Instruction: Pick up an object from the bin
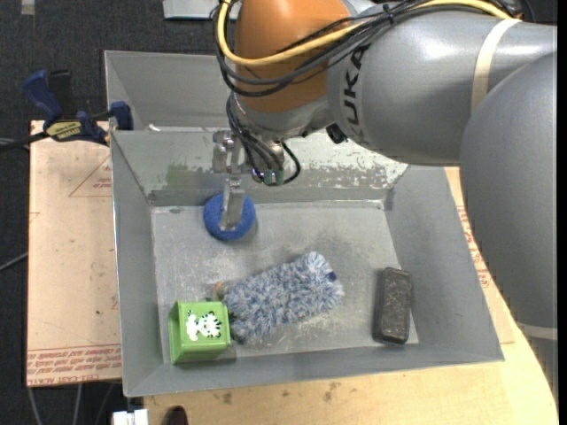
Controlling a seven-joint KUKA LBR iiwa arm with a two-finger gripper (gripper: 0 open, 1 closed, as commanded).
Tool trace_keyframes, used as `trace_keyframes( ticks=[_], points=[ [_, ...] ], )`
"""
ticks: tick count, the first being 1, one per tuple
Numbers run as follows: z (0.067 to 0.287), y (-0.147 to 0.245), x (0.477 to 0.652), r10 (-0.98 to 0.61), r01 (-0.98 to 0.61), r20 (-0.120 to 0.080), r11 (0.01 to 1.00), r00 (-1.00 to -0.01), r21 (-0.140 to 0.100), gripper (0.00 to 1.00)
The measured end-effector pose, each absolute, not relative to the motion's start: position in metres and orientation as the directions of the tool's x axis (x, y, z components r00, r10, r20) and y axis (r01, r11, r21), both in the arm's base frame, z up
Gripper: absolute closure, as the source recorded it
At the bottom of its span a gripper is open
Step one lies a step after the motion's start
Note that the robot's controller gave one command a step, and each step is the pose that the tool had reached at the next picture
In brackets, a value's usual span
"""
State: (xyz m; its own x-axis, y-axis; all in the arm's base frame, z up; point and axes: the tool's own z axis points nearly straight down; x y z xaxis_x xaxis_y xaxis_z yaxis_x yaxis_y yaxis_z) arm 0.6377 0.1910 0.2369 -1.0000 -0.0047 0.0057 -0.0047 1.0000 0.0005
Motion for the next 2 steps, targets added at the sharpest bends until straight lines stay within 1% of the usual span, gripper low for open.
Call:
trace_keyframes(
  ticks=[1, 2],
  points=[
    [0.242, 0.190, 0.639, -0.002, -0.002, -0.001, 1.000, -1.000, 0.002, 0.00],
    [0.206, 0.161, 0.605, 0.053, 0.053, -0.004, 0.999, -0.999, 0.003, 0.00]
  ],
)
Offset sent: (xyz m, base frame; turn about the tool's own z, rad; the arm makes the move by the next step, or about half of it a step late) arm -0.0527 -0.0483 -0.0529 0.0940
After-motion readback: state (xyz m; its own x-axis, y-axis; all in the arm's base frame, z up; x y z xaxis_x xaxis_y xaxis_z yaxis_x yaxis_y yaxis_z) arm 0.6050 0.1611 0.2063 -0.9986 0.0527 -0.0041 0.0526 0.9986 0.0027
